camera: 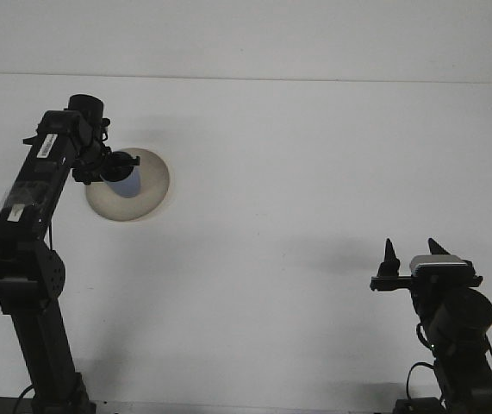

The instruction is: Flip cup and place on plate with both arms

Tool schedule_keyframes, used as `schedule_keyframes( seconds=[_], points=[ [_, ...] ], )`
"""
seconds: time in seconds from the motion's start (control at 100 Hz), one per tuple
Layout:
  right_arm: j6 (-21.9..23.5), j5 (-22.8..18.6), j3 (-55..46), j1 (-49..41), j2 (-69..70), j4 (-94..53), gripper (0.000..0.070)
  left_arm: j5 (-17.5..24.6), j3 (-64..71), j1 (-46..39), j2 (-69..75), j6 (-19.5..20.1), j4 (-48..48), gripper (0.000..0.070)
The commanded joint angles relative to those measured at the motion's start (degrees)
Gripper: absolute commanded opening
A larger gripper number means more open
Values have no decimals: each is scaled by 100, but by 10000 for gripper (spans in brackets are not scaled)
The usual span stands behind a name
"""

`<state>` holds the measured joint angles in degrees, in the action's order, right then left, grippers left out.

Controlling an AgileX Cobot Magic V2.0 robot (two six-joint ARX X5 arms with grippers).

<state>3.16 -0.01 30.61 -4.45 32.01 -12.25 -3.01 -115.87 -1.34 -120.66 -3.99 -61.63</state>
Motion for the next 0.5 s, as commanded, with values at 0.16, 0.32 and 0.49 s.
schedule_keyframes(
  seconds=[0.16, 0.32, 0.49],
  points=[
    [-63, 4, 66, -9, 20, 63, 533, 94, -210, -72, -153, -13, 0, 348],
    [-63, 4, 66, -9, 20, 63, 534, 184, -442, -138, -153, -26, -173, 348],
    [-63, 7, 66, -9, 20, 61, 534, 199, -949, -179, -151, -98, -590, 348]
  ],
)
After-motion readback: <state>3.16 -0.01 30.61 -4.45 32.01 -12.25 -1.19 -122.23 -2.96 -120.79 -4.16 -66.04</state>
